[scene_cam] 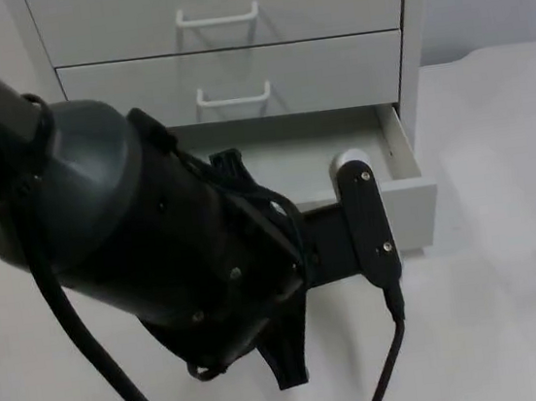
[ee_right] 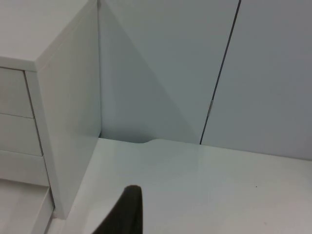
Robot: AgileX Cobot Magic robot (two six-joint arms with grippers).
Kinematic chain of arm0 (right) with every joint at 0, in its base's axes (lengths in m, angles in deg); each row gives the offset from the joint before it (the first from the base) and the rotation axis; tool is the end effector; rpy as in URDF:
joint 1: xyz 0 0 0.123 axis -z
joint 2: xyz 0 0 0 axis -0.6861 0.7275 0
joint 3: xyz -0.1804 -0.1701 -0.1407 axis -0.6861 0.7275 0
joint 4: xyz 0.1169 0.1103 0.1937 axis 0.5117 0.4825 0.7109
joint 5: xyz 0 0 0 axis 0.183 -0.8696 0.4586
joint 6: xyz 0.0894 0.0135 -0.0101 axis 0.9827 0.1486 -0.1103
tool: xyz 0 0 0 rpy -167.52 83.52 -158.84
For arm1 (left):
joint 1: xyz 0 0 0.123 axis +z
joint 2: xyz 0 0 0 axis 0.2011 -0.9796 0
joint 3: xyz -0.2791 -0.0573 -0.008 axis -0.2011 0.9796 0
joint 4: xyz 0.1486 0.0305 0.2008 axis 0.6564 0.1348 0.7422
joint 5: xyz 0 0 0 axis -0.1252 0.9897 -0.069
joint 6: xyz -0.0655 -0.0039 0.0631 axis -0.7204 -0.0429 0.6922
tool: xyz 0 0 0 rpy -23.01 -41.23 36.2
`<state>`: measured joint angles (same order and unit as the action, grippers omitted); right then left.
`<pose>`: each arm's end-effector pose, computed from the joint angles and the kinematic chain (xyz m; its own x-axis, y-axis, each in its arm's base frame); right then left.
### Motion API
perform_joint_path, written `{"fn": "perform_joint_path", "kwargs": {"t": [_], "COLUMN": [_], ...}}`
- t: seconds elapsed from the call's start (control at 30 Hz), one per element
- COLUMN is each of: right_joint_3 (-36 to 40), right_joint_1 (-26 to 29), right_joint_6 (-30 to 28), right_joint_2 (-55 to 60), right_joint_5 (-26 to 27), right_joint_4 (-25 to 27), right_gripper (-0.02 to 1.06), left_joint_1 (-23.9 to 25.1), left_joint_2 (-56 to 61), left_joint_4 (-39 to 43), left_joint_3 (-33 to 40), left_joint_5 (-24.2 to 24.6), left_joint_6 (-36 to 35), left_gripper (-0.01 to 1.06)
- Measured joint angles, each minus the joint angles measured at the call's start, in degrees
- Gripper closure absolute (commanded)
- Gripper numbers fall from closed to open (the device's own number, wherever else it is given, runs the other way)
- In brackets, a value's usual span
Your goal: Open the drawer with the left hand, place the block into the drawer with the right hand, then close the drawer with the left hand.
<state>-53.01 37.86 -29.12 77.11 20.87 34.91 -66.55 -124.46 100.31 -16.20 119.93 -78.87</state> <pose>0.1197 0.0057 0.4163 -0.3009 -0.1601 -0.9401 -0.0746 0.9867 -0.1442 0.2342 -0.2500 0.0902 -0.0932 0.9783 -0.1850 0.7146 0.1951 0.6718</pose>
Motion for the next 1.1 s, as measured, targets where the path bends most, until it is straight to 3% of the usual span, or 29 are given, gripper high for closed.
{"fn": "perform_joint_path", "kwargs": {"t": [0.37,0.63,1.1], "right_joint_3": [0.0,0.0,0.0], "right_joint_1": [0.0,0.0,0.0], "right_joint_6": [0.0,0.0,0.0], "right_joint_2": [0.0,0.0,0.0], "right_joint_5": [0.1,0.13,0.23], "right_joint_4": [0.0,0.0,0.0], "right_gripper": [0.02,0.02,0.02], "left_joint_1": [-1.82,-3.95,-4.18], "left_joint_2": [0.0,0.55,4.07], "left_joint_4": [-2.9,-3.81,-5.29], "left_joint_3": [0.0,3.22,4.12], "left_joint_5": [1.47,-1.7,-1.72], "left_joint_6": [0.0,0.0,-0.39], "left_gripper": [1.05,1.05,1.05]}}
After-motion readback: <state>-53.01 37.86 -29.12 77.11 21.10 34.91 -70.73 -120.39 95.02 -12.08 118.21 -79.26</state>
